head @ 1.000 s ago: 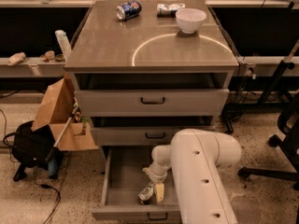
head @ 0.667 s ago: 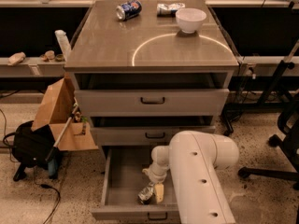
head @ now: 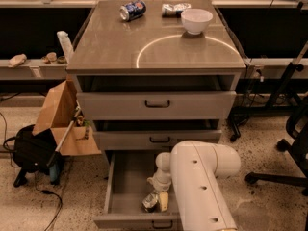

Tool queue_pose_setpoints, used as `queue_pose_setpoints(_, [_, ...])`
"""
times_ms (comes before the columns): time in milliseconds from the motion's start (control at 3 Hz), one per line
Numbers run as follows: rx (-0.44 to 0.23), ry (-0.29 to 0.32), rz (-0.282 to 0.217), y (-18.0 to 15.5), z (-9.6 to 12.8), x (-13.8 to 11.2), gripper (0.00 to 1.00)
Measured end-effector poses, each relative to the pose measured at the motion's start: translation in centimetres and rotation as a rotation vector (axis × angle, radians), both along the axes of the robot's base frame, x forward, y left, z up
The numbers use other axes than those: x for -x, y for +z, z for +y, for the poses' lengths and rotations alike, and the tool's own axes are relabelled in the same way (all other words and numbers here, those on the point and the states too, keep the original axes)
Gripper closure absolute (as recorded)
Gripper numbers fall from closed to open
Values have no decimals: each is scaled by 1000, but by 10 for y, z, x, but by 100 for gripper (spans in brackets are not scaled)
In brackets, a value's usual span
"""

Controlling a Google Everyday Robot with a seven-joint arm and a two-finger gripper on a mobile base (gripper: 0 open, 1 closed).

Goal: Pick 7up can from bottom drawer and place on counter

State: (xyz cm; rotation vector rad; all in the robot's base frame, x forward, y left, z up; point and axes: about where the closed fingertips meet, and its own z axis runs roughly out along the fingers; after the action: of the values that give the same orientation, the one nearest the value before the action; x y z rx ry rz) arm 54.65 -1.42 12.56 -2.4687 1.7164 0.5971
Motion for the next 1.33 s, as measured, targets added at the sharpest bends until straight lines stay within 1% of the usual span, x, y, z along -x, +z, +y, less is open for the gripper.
queue_pose_setpoints(333, [0,0,1,0,0,0,0])
queue_pose_setpoints(1000, [0,0,1,0,0,0,46])
queue_pose_setpoints(1333, [0,0,1,0,0,0,77])
